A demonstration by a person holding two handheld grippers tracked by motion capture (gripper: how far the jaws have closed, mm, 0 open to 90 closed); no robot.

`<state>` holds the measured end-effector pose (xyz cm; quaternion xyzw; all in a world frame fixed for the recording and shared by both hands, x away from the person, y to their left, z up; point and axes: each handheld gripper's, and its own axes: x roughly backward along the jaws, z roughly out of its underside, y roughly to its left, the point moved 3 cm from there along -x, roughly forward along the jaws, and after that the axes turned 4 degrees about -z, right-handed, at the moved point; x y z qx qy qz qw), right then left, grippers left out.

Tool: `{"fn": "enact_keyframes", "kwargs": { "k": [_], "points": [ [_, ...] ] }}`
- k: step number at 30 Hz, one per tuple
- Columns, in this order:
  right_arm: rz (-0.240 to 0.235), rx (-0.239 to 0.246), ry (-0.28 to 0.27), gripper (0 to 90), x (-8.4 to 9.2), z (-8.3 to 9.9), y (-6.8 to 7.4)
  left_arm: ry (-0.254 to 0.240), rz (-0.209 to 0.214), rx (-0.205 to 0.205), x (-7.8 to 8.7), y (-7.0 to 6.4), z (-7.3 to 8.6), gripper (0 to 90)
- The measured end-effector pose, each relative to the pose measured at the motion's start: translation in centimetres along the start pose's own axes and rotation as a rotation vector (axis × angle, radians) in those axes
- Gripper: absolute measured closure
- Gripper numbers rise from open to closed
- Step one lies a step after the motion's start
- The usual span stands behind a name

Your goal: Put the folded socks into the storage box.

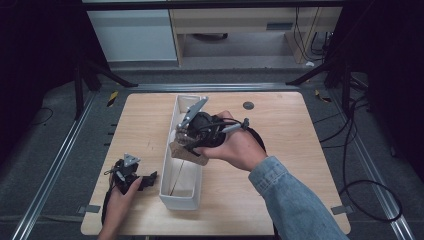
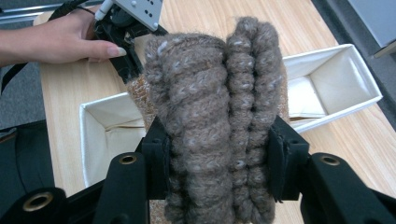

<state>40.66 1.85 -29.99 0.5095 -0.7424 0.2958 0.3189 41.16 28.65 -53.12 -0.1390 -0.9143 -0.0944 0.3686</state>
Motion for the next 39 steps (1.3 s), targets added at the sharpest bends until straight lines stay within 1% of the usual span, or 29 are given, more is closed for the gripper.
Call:
{"fn": "enact_keyframes", "kwargs": {
  "k": [2,4,12,22,33,39],
  "points": [
    [0.002,-0.001,0.002,51.4,-0.1,-0.1,0.1,0.0,0.0,0.0,0.0,0.0,0.0,0.0],
    [-0.008,0.006,0.001,51.5,-0.4,-0.3,0.2,-0.001,0.0,0.001,0.0,0.0,0.0,0.0],
    [-0.035,0.018,0.012,51.4,-1.3,-0.5,1.4,-0.002,-0.001,0.002,0.0,0.0,0.0,0.0],
    [-0.052,0.007,0.022,51.4,-2.0,-0.1,1.6,-0.002,-0.001,0.002,0.0,0.0,0.0,0.0],
    [-0.06,0.012,0.049,51.3,-2.7,0.0,2.0,-0.003,-0.001,0.003,0.0,0.0,0.0,0.0],
    [-0.067,0.022,0.072,51.4,-3.3,-0.2,2.5,-0.002,-0.001,0.003,0.0,0.0,0.0,0.0]
  ]
}}
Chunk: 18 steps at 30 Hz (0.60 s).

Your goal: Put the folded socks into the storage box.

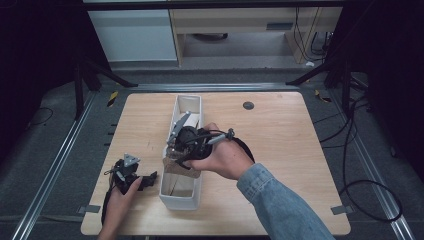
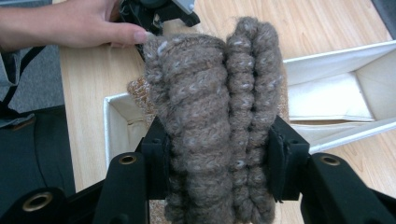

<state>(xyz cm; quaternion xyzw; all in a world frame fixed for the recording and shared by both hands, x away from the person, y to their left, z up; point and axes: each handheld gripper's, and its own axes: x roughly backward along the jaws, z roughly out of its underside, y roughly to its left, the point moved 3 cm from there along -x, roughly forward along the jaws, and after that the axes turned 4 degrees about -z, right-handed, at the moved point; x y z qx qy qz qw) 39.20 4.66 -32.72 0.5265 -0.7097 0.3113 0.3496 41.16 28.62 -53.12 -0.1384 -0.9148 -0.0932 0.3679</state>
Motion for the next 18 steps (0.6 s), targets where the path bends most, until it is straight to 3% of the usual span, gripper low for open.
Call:
{"fn": "enact_keyframes", "kwargs": {
  "k": [8,18],
  "points": [
    [-0.012,0.001,0.033,51.4,-1.6,0.2,0.3,0.0,0.0,0.0,0.0,0.0,0.0,0.0],
    [-0.018,0.005,0.053,51.4,-2.2,0.5,0.7,-0.001,0.0,0.0,0.0,0.0,0.0,0.0]
  ]
}}
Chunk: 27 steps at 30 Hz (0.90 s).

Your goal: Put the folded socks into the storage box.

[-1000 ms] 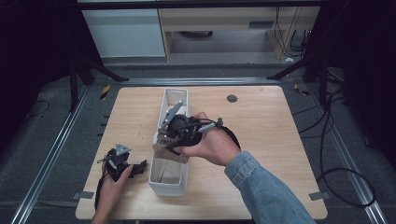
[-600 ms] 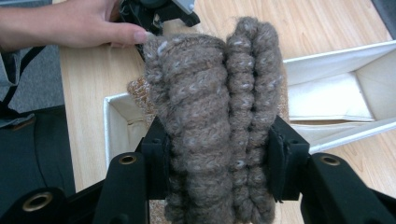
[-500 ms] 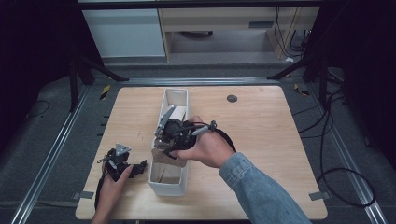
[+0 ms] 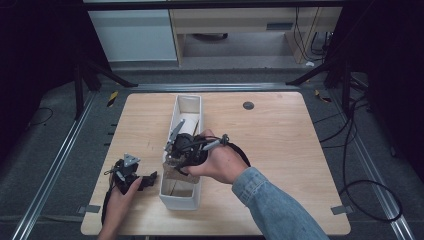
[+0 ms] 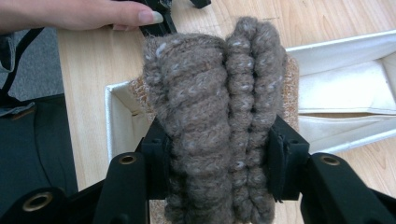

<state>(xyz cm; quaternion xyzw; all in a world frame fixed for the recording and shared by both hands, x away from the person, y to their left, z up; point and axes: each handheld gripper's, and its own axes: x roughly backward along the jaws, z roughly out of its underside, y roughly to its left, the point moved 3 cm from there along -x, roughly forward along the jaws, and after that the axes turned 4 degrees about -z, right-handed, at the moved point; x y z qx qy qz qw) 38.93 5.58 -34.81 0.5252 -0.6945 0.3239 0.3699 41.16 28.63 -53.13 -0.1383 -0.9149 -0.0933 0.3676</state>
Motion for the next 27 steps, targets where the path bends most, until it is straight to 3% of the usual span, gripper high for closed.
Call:
{"fn": "enact_keyframes", "kwargs": {
  "k": [27],
  "points": [
    [-0.001,-0.004,0.012,51.2,-2.5,0.4,0.6,0.0,0.001,-0.001,0.0,0.0,0.0,0.0]
  ]
}}
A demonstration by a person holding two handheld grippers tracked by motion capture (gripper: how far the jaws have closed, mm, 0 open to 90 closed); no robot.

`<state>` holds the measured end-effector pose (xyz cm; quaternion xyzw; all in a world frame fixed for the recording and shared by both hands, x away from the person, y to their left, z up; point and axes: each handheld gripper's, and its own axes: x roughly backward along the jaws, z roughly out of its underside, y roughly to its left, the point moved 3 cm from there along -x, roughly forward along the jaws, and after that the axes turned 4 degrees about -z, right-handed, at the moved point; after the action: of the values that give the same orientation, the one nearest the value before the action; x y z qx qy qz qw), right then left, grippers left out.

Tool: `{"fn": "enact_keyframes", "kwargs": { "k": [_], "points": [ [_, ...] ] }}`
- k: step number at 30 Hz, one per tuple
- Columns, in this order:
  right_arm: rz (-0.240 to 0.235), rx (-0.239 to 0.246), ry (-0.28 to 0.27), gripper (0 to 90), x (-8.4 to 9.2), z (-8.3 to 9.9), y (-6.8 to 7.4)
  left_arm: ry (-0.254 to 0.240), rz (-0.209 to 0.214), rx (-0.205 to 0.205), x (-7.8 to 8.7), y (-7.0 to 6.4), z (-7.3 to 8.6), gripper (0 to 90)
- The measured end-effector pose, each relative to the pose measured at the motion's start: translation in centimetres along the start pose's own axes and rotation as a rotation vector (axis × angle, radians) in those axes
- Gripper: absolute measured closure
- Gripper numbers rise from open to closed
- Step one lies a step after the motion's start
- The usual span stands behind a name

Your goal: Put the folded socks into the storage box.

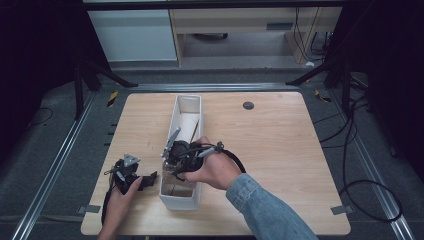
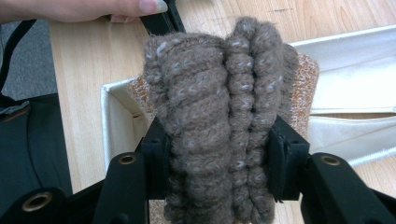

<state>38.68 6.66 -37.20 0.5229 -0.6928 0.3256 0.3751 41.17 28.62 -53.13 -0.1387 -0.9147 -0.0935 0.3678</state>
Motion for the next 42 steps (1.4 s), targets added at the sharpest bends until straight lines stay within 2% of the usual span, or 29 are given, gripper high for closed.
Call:
{"fn": "enact_keyframes", "kwargs": {
  "k": [12,27,32,39,42],
  "points": [
    [0.009,-0.001,-0.007,51.2,-1.0,0.2,-0.1,-0.002,0.0,0.001,0.0,0.0,0.0,0.0],
    [0.017,-0.017,-0.017,51.1,-1.3,0.4,0.1,-0.002,0.0,0.001,0.0,0.0,0.0,0.0],
    [0.006,-0.019,-0.021,51.1,-1.5,0.5,0.0,-0.002,0.0,0.0,0.0,0.0,0.0,0.0],
    [0.015,-0.008,0.003,51.0,-2.2,0.7,0.2,-0.002,0.0,0.0,0.0,0.0,0.0,0.0],
    [0.011,-0.022,-0.005,51.0,-2.5,0.8,0.0,-0.001,0.0,0.0,0.0,0.0,0.0,0.0]
  ]
}}
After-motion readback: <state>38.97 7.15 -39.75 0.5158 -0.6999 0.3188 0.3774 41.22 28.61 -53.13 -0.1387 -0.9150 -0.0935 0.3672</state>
